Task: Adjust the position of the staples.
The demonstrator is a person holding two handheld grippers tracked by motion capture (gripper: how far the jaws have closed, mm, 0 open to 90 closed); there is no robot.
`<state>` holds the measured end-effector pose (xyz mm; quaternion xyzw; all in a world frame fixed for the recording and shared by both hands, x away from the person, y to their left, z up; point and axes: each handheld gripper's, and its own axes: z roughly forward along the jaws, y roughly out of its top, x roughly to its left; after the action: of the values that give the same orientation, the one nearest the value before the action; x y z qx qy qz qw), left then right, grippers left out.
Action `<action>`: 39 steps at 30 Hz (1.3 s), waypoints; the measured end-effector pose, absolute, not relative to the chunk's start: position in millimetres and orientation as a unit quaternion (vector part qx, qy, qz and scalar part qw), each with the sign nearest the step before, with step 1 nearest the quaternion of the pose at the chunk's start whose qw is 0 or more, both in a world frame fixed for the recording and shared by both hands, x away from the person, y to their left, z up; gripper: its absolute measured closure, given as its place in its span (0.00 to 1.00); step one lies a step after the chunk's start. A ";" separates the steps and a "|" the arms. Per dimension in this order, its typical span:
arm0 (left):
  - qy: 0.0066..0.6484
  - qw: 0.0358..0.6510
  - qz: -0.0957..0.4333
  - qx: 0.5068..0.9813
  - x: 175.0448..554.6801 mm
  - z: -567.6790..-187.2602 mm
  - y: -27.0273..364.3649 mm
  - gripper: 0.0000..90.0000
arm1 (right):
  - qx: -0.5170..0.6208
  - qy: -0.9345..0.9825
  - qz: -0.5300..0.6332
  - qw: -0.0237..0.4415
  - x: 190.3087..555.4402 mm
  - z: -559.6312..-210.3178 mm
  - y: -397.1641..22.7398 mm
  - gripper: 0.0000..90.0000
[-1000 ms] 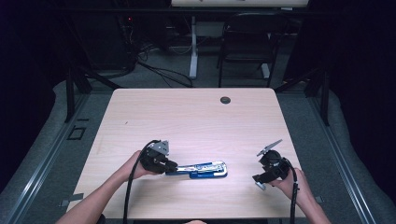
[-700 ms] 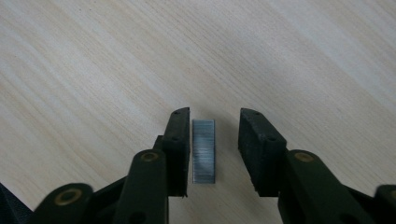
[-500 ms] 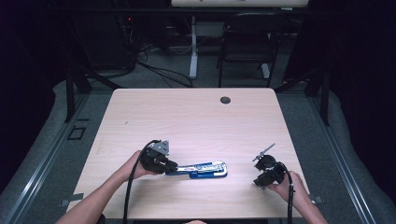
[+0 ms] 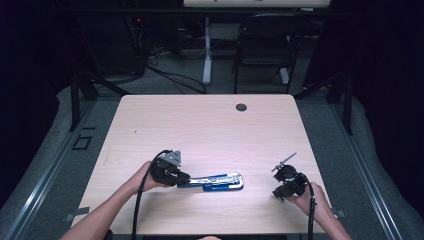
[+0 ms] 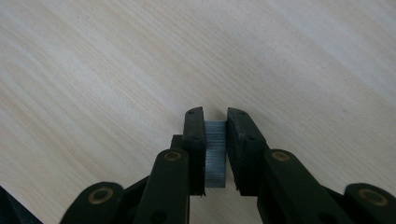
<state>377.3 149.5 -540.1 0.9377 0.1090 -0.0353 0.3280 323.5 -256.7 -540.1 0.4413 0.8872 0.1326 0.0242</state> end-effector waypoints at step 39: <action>0.108 0.331 -0.042 0.937 379.4 -540.8 149.8 0.85 | 0.409 0.894 0.176 0.051 354.6 -534.8 -250.3 0.87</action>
<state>379.4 149.8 -540.8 0.9366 0.1082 -0.0417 0.3307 354.6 -250.3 -534.8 0.4092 0.8938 0.1761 0.0512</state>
